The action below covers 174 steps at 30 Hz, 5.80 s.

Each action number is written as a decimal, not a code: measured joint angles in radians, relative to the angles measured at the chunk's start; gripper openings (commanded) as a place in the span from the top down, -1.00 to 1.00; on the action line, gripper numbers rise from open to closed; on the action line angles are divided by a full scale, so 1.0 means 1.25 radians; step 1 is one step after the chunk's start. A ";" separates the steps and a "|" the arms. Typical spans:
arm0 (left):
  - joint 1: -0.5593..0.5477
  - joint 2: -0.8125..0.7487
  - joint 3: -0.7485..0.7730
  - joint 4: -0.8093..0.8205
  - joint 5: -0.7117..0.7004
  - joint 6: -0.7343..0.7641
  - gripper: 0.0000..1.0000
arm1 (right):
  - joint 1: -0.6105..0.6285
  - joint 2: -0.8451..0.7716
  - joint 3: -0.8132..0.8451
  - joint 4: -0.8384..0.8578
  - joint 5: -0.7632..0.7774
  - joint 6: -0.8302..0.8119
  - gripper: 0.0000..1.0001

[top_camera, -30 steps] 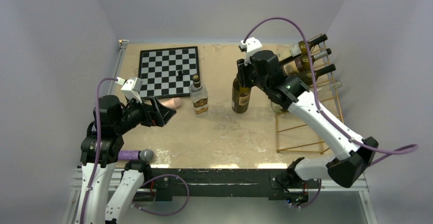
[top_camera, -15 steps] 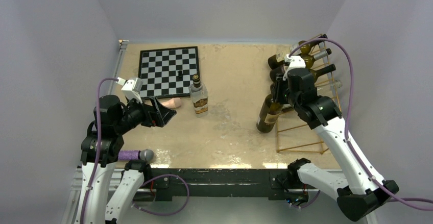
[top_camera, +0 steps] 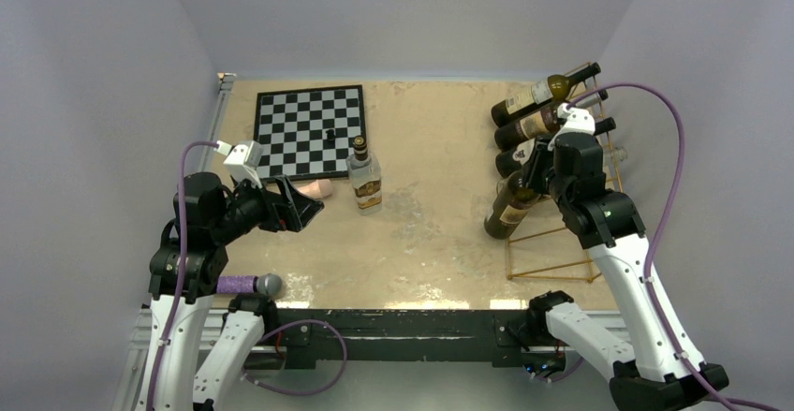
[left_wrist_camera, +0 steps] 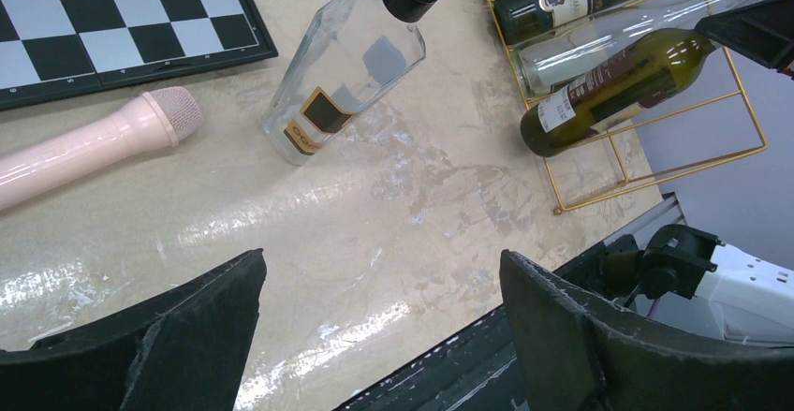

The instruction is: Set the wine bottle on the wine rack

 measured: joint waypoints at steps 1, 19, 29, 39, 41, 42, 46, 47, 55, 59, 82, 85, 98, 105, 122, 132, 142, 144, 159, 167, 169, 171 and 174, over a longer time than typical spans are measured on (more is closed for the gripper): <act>0.000 -0.001 0.000 0.000 0.000 0.000 -0.98 | -0.010 -0.002 -0.002 0.000 0.003 0.000 1.00; 0.000 -0.003 -0.005 0.001 0.000 0.000 -0.98 | -0.161 -0.031 -0.076 0.045 -0.032 0.021 1.00; 0.000 -0.004 -0.007 0.001 0.000 0.000 -0.98 | -0.209 -0.051 -0.110 0.075 -0.032 0.074 0.48; 0.000 -0.004 -0.007 0.001 0.000 0.000 -0.97 | -0.223 -0.063 -0.173 0.113 0.004 0.128 -0.10; 0.000 -0.004 -0.007 0.001 0.000 0.001 -0.98 | -0.226 -0.067 -0.183 0.117 0.025 0.131 -0.09; 0.000 -0.004 -0.007 0.001 0.000 0.001 -0.98 | -0.226 -0.070 -0.188 0.116 0.038 0.132 -0.09; 0.000 -0.003 -0.007 0.002 0.005 0.001 -0.98 | -0.226 -0.072 -0.204 0.119 0.083 0.145 -0.13; 0.000 -0.003 -0.007 0.002 0.007 0.001 -0.98 | -0.226 -0.072 -0.207 0.121 0.094 0.150 -0.14; 0.000 0.002 -0.016 0.013 0.021 0.001 -0.97 | -0.226 -0.080 -0.248 0.148 0.173 0.191 -0.23; 0.000 0.007 -0.020 0.013 0.024 0.001 -0.97 | -0.227 -0.076 -0.266 0.163 0.202 0.202 -0.32; 0.000 0.007 -0.021 0.014 0.030 0.002 -0.97 | -0.225 -0.063 -0.188 0.012 0.203 0.206 -0.97; 0.000 0.007 -0.021 0.015 0.033 0.002 -0.97 | -0.225 -0.081 -0.177 -0.002 0.184 0.195 -0.97; -0.006 -0.033 -0.072 0.157 0.257 -0.002 -0.97 | -0.189 -0.063 -0.103 0.062 -0.315 0.054 -0.97; -0.008 -0.043 -0.072 0.191 0.269 -0.006 -0.98 | 0.063 -0.042 -0.109 0.203 -0.443 0.008 -0.97; -0.011 -0.031 -0.036 0.066 0.087 0.018 -0.98 | 0.443 0.382 0.158 0.458 -0.281 -0.129 -0.51; -0.011 -0.030 -0.016 0.013 0.043 0.042 -0.98 | 0.476 0.554 0.270 0.453 -0.244 -0.150 -0.27; -0.011 -0.007 0.002 0.004 0.031 0.061 -0.98 | 0.477 0.631 0.298 0.436 -0.197 -0.153 0.13; -0.011 -0.008 0.002 0.003 0.029 0.063 -0.98 | 0.477 0.636 0.305 0.436 -0.195 -0.154 0.27; -0.011 -0.013 0.002 -0.018 -0.007 0.066 -0.98 | 0.479 0.558 0.285 0.321 -0.130 -0.127 1.00; -0.011 -0.013 0.003 -0.019 -0.004 0.065 -0.98 | 0.460 0.380 0.260 0.144 -0.093 -0.066 1.00; -0.011 -0.015 0.004 -0.018 -0.004 0.065 -0.99 | 0.434 0.321 0.237 0.115 -0.095 -0.039 1.00; -0.011 -0.017 0.004 -0.018 -0.004 0.065 -0.98 | 0.405 0.268 0.208 0.096 -0.094 -0.017 1.00; -0.011 -0.018 0.004 -0.018 -0.003 0.065 -0.98 | 0.365 0.186 0.148 0.063 -0.087 0.009 1.00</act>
